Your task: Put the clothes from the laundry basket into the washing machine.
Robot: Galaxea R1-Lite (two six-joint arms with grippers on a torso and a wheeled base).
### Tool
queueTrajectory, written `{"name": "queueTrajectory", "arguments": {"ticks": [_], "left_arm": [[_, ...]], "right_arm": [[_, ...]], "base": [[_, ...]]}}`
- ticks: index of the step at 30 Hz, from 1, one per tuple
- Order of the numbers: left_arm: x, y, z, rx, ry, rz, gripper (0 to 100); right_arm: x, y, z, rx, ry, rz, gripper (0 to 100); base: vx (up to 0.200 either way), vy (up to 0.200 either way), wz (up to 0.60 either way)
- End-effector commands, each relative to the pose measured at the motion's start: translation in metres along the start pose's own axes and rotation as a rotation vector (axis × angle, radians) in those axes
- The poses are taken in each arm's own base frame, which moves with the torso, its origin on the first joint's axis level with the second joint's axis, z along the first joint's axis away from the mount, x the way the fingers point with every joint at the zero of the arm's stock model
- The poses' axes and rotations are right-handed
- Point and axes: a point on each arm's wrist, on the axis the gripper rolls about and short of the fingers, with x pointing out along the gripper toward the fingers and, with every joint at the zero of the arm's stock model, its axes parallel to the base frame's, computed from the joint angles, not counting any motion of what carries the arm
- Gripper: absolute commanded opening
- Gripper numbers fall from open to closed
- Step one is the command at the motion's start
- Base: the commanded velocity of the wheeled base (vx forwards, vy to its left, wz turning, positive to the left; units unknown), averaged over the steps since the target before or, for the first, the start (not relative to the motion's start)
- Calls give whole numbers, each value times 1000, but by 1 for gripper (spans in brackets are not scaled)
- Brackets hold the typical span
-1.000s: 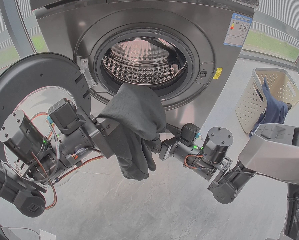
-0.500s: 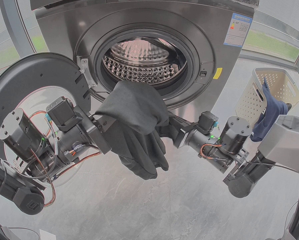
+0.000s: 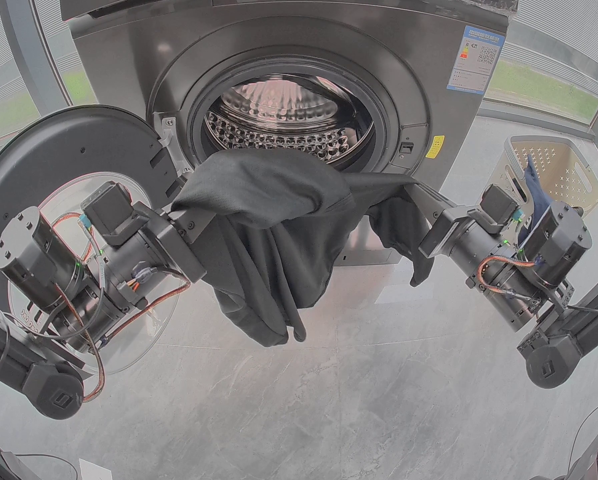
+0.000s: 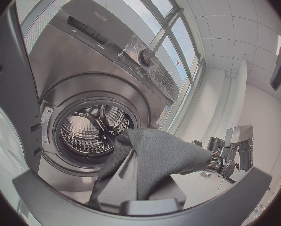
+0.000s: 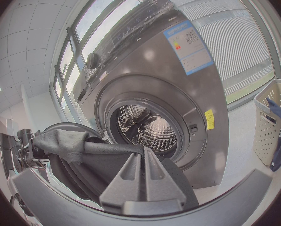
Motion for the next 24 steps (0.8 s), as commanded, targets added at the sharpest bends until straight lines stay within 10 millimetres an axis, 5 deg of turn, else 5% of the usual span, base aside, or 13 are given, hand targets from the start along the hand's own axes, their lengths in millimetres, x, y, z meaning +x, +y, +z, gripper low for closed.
{"name": "queueTrajectory", "arguments": {"ticks": [1,8,9,24], "left_arm": [[-2,0,-3,-14,12,6,0],[-4,1,-7,-29,30,9,0],[-5,2,-9,-37,40,12,100],[-5,25,-42,-108,146,101,100]], "right_arm": [[-5,0,14,-3,-38,-1,0],[-5,7,16,5,-42,26,0],[-5,7,17,4,-45,26,0],[-9,30,24,53,-65,98,0]], "base": [[0,0,0],[0,0,0],[0,0,0],[0,0,0]]}}
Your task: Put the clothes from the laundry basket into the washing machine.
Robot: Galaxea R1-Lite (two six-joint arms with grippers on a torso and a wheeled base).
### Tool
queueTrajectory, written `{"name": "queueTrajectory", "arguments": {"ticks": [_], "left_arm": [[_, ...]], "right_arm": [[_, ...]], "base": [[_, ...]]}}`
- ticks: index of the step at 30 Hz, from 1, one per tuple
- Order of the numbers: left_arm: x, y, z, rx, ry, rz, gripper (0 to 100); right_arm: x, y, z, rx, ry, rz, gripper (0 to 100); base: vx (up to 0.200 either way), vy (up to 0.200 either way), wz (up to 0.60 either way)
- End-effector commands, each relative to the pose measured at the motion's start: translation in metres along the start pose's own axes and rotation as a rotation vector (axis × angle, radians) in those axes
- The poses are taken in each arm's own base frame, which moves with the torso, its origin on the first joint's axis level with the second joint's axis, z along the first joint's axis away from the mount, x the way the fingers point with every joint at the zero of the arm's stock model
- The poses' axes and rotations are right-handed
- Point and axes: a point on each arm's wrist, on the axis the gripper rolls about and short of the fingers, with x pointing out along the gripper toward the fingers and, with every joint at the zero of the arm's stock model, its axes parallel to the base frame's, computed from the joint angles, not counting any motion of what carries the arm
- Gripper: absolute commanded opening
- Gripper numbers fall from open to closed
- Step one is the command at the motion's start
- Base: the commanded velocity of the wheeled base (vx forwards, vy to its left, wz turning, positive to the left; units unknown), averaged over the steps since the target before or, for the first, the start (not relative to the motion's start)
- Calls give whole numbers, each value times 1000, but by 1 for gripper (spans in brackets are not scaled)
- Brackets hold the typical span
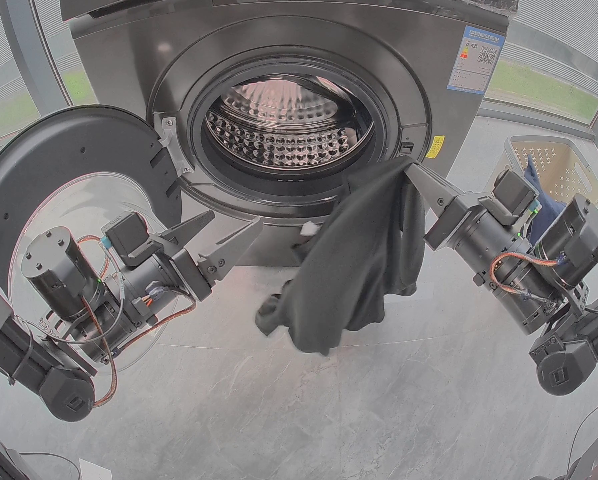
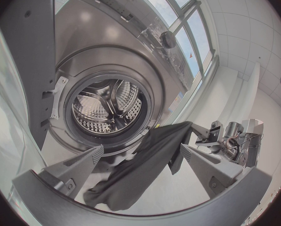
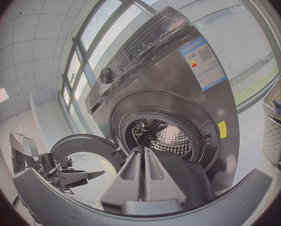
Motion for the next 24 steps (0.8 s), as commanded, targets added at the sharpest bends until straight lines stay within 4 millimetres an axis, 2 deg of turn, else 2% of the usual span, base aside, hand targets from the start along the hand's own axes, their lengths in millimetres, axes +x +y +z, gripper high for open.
{"name": "queueTrajectory", "arguments": {"ticks": [1,8,24], "left_arm": [[3,9,-15,-10,48,27,100],[11,16,-37,-17,112,38,100],[22,28,-70,43,199,52,100]], "right_arm": [[0,3,2,6,-7,9,0],[1,4,3,6,-13,11,0],[3,4,5,6,-23,15,0]], "base": [[0,0,0],[0,0,0],[0,0,0]]}}
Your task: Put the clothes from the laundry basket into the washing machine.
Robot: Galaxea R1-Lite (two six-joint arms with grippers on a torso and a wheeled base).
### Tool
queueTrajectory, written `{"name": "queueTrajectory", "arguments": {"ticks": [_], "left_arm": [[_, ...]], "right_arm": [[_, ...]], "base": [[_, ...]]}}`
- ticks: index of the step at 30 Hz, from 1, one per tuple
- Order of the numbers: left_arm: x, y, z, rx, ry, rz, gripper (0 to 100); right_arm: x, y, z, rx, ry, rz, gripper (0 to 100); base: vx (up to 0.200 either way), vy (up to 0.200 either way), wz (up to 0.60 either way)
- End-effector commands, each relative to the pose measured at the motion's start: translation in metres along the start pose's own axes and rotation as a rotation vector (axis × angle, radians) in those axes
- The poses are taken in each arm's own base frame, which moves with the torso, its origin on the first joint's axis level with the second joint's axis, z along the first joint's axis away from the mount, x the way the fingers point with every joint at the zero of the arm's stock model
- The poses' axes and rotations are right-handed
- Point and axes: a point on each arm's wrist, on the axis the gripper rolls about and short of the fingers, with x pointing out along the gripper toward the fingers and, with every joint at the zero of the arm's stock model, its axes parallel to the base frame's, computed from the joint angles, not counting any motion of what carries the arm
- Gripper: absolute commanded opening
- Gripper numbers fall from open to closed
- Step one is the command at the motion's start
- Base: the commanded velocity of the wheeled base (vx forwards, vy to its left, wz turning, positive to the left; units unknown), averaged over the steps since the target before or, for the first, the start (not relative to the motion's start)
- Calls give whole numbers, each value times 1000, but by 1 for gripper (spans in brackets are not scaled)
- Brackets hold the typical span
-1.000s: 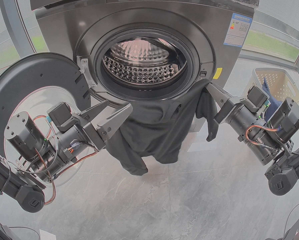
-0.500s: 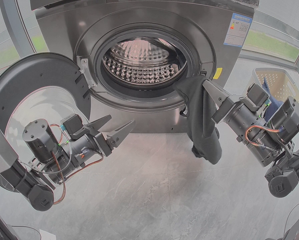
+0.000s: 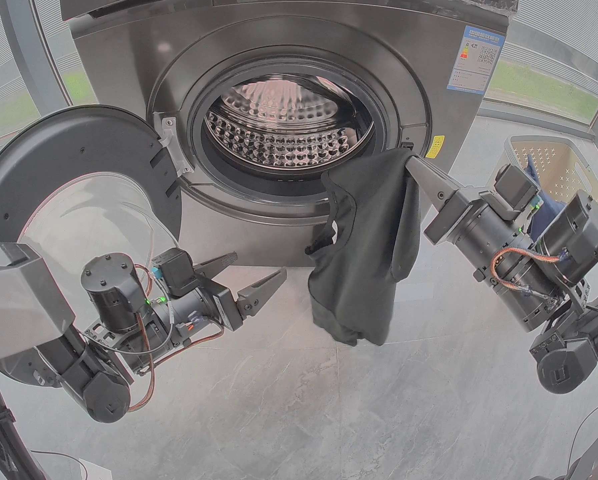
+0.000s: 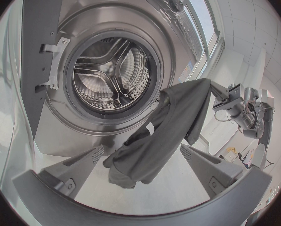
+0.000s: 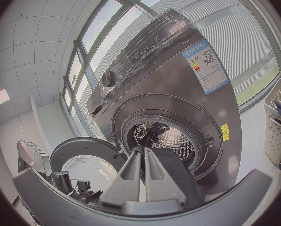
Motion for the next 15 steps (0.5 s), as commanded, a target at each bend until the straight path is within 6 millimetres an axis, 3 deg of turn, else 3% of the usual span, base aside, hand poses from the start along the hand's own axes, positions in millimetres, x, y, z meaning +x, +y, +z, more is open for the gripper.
{"name": "queueTrajectory", "arguments": {"ticks": [1,15], "left_arm": [[7,5,-14,1,38,8,100],[33,22,-41,12,70,26,100]], "right_arm": [[1,1,1,1,-5,5,0],[0,16,-3,46,8,55,0]], "base": [[0,0,0],[0,0,0]]}}
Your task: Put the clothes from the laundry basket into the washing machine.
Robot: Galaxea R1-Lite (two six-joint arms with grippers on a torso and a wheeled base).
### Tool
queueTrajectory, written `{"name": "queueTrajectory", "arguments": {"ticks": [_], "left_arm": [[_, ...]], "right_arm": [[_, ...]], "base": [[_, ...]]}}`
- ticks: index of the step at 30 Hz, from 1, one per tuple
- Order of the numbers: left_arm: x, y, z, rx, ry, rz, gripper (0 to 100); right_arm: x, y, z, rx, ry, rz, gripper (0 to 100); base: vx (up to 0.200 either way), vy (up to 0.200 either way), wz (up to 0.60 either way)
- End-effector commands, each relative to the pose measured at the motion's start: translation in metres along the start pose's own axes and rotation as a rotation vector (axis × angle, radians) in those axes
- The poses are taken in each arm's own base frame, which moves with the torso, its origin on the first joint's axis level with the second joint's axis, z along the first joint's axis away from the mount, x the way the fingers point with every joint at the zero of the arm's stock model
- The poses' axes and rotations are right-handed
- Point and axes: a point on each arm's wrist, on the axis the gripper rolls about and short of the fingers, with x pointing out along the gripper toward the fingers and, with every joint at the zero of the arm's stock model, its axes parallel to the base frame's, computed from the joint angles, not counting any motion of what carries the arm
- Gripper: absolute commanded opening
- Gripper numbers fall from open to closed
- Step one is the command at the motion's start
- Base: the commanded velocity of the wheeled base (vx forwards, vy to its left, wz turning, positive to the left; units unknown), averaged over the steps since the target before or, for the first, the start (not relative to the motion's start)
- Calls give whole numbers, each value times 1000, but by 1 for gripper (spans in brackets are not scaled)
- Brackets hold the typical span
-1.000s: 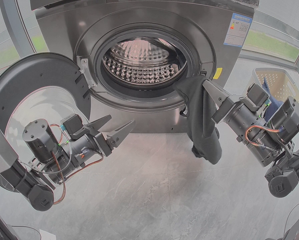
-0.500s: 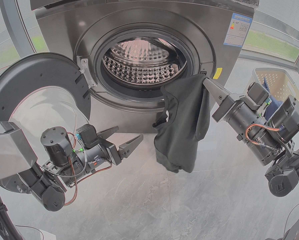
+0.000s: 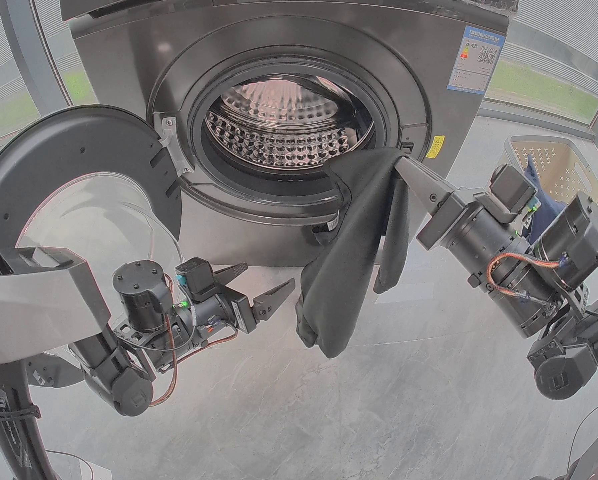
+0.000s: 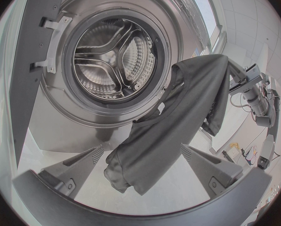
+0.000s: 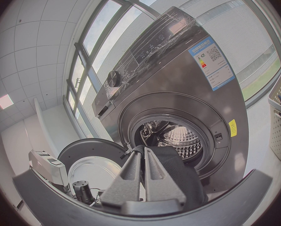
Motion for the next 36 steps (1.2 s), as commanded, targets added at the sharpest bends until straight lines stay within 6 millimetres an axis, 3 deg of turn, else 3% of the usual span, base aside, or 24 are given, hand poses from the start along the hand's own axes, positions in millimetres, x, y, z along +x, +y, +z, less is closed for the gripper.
{"name": "queueTrajectory", "arguments": {"ticks": [1,17,26,36], "left_arm": [[10,5,-12,-6,19,4,100],[37,20,-43,12,46,12,100],[41,20,-45,15,44,7,100],[72,31,-47,32,-40,34,100]], "right_arm": [[0,5,-2,9,5,15,0],[-5,16,2,25,7,61,0],[-5,16,1,29,11,63,0],[-5,23,-1,41,19,86,0]], "base": [[0,0,0],[0,0,0],[0,0,0],[0,0,0]]}}
